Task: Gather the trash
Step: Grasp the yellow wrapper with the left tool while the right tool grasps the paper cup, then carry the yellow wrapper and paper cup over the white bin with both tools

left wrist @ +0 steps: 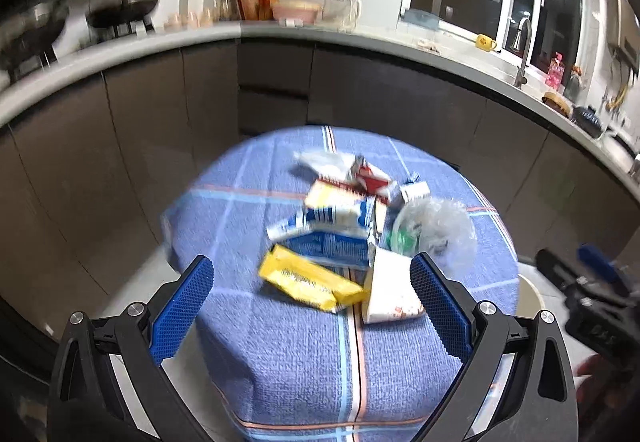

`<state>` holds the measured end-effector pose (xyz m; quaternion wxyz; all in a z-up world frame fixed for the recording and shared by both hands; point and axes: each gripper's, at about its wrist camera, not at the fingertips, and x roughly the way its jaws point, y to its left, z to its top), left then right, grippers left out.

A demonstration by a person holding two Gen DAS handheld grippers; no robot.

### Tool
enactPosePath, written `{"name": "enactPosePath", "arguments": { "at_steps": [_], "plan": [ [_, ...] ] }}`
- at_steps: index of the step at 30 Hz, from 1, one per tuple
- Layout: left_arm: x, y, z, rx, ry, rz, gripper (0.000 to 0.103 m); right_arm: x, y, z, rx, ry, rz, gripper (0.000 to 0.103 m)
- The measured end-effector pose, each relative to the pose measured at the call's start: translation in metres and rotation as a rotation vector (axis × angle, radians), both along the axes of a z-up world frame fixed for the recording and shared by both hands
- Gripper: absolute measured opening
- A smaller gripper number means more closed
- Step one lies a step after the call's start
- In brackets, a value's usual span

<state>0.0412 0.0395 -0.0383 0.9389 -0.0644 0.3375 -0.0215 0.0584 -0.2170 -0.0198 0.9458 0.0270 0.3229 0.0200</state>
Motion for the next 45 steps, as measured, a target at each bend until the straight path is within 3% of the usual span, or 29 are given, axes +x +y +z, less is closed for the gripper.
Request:
{"name": "enactPosePath", "arguments": {
  "at_steps": [3,8,19,25,29,30,32,38,45],
  "plan": [
    [0.008,0.016,-0.019,-0.052,0.045,-0.006,0.094,0.016,0.003,-0.025,0.033,0.073,0.054,0.100],
    [0.021,0.029,-0.038,-0.022,0.095,-0.045,0.093,0.044,0.035,-0.063,0.113,0.161,0.290,0.100],
    [0.070,0.045,-0.069,-0.039,0.207,-0.114,0.089,0.101,0.067,-0.102,0.161,0.257,0.367,0.100],
    [0.104,0.048,-0.086,-0.098,0.287,-0.157,0.068,0.107,0.068,-0.114,0.244,0.312,0.372,0.097],
    [0.117,0.049,-0.096,-0.162,0.354,-0.185,0.044,0.102,0.066,-0.111,0.250,0.314,0.372,0.070],
    [0.119,0.049,-0.098,-0.181,0.363,-0.196,0.029,0.100,0.066,-0.109,0.254,0.309,0.376,0.063],
    [0.117,0.047,-0.100,-0.206,0.378,-0.203,0.015,0.096,0.065,-0.105,0.267,0.303,0.382,0.055],
    [0.091,0.040,-0.075,-0.158,0.297,-0.198,0.008,0.071,0.062,-0.080,0.230,0.240,0.392,0.051],
    [0.060,0.031,-0.036,-0.132,0.213,-0.216,0.008,0.042,0.049,-0.050,0.214,0.155,0.380,0.051]
  ]
}}
